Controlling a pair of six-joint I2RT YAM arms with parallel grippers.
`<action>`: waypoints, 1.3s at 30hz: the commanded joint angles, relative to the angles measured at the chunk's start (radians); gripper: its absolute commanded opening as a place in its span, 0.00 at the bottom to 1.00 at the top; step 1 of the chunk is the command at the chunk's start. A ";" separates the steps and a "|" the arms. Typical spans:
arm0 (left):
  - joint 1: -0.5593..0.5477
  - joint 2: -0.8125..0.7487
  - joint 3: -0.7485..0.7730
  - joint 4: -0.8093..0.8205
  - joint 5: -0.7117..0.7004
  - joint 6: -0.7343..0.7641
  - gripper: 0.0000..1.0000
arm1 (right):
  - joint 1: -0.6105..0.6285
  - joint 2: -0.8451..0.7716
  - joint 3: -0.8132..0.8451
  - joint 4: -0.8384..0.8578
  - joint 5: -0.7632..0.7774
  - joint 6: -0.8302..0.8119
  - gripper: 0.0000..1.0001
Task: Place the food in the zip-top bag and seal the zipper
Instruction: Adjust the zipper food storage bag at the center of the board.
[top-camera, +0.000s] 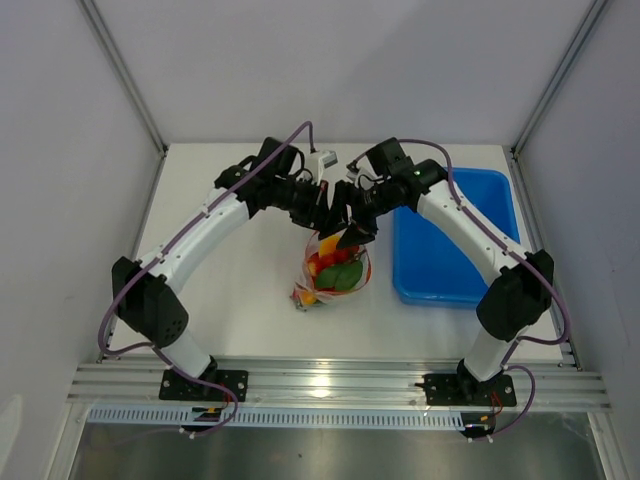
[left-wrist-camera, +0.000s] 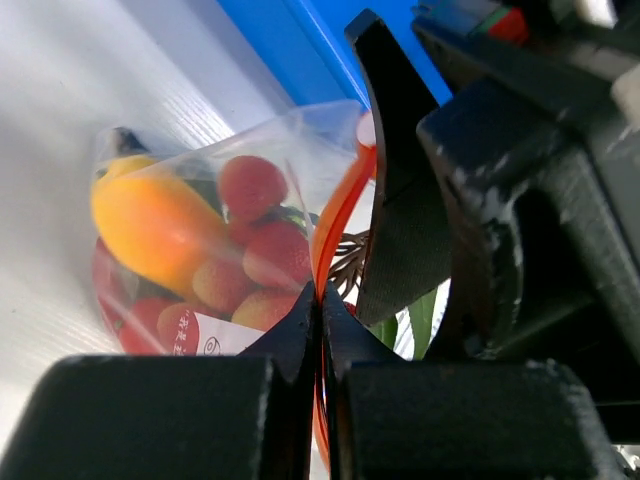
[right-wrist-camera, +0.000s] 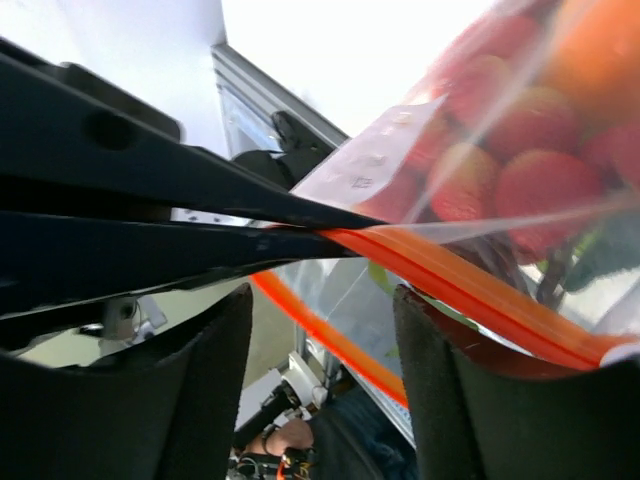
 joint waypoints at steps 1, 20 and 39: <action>0.001 0.011 0.010 0.035 0.050 0.011 0.01 | -0.005 -0.033 0.000 -0.017 0.029 -0.065 0.62; 0.001 0.065 0.086 -0.017 0.045 0.014 0.01 | -0.109 -0.055 0.215 -0.270 0.367 -0.349 0.69; 0.001 0.065 0.065 -0.025 0.085 -0.003 0.01 | -0.117 -0.329 -0.323 0.272 0.528 -0.737 0.64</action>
